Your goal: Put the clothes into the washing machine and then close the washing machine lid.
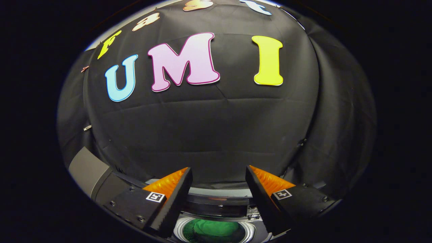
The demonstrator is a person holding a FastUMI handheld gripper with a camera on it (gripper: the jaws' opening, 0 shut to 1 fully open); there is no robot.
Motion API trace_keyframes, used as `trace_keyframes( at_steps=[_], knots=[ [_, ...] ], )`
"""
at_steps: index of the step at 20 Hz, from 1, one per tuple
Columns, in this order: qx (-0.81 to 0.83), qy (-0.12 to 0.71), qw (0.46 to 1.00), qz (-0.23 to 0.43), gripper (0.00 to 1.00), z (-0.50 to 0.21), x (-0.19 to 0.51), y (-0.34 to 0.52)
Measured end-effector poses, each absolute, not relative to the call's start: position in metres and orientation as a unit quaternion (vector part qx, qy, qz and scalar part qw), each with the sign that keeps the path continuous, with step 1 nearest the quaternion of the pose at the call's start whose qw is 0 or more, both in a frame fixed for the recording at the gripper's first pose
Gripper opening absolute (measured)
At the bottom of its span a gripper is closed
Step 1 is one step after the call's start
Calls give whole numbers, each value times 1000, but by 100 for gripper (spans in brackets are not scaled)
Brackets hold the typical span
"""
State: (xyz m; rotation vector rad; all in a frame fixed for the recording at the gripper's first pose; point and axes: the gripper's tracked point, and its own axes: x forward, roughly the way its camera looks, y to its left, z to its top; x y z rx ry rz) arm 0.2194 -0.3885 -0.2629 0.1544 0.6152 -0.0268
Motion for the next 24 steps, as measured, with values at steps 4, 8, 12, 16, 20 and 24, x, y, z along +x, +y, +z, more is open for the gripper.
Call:
trace_keyframes(
  at_steps=[4,8,12,16,20,24],
  knots=[
    [75,301,950,-13,100,-260,205,-385],
    [72,303,950,-13,100,-258,188,-381],
    [74,306,949,-8,100,-258,171,-377],
    [77,314,946,-2,99,-259,160,-375],
    [79,320,944,0,99,-261,148,-373],
    [79,328,941,6,99,-262,137,-370]
  ],
)
